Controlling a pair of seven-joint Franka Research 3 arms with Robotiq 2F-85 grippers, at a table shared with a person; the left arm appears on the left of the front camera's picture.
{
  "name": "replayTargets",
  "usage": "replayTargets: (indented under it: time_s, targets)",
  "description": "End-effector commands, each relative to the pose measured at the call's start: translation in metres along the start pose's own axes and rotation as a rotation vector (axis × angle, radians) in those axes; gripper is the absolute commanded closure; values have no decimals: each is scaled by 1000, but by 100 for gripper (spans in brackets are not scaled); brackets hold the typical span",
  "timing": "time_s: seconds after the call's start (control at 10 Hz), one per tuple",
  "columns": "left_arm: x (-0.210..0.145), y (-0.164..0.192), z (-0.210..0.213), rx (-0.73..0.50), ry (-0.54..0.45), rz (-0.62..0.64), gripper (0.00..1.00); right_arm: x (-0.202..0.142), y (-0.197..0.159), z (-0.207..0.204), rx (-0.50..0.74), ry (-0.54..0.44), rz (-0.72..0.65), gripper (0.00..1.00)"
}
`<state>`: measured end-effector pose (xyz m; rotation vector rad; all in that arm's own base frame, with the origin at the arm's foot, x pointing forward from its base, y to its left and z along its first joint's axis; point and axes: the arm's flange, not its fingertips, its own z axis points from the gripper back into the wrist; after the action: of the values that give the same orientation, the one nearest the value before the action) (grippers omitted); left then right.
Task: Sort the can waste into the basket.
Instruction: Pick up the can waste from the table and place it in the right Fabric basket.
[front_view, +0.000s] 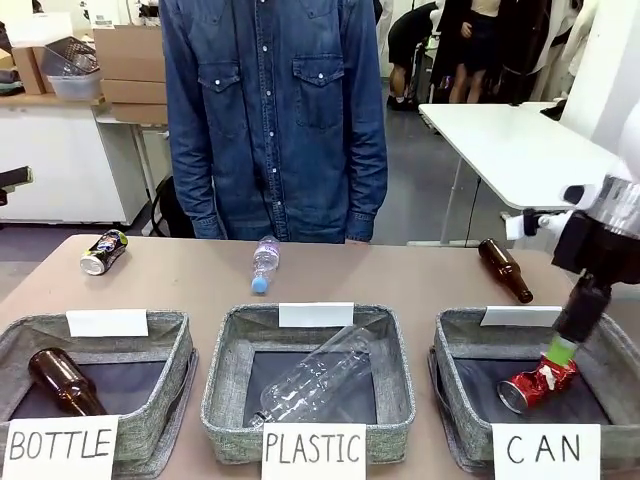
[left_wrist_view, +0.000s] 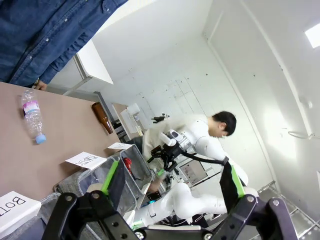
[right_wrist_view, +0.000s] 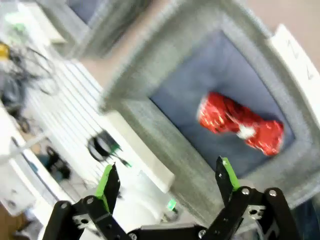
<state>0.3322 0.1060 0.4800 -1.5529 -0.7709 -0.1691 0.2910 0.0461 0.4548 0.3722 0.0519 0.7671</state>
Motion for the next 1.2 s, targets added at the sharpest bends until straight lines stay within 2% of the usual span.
replayTargets:
  time_s: [0.0, 0.1, 0.2, 0.3, 0.4, 0.5, 1.1]
  targets:
    - [0, -2, -1, -21, -14, -18, 0, -4, 0, 35, 597, -723, -320, 0]
    - [0, -2, -1, -21, -14, -18, 0, -7, -1, 53, 876, -995, -454, 0]
    - [0, -2, -1, -21, -14, -18, 0, -9, -4, 62, 1070, -1154, -625, 0]
    - [0, -2, -1, -21, -14, -18, 0, -12, -8, 65, 1152, -1308, -745, 0]
    - [0, -2, -1, -21, -14, -18, 0, -16, -8, 64, 1155, -1489, -849, 0]
    - [0, -2, -1, -21, -14, -18, 0, -15, -4, 68, 525, -344, -208, 0]
    - [0, -2, -1, -21, -14, -18, 0, -15, -4, 68, 525, -344, -208, 0]
